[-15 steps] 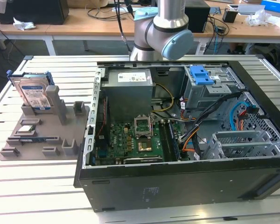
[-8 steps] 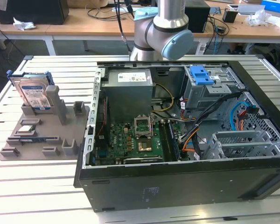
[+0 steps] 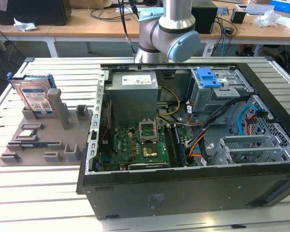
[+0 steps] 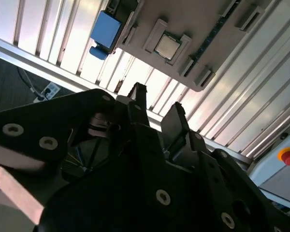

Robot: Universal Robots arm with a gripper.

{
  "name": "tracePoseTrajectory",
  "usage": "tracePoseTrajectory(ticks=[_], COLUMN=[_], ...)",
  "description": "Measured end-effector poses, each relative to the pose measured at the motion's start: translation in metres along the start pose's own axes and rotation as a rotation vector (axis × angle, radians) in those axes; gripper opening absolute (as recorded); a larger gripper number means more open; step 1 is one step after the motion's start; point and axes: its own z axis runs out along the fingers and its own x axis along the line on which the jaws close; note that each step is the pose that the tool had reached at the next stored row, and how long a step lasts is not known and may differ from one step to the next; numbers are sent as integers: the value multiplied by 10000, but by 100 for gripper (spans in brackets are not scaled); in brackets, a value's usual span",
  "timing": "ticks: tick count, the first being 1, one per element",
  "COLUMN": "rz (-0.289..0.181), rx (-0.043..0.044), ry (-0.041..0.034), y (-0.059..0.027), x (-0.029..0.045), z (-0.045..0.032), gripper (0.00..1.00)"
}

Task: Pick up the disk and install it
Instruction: 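Pick up the disk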

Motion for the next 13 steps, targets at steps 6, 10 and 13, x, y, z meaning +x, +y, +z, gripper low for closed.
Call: tracePoseTrajectory(ticks=[6, 10, 13], rz=[34, 113, 116], rx=[0, -22, -53], ry=[0, -2, 8], y=[-8, -98, -180], x=[-17, -150, -298], z=[8, 77, 143], gripper=[54, 54, 54])
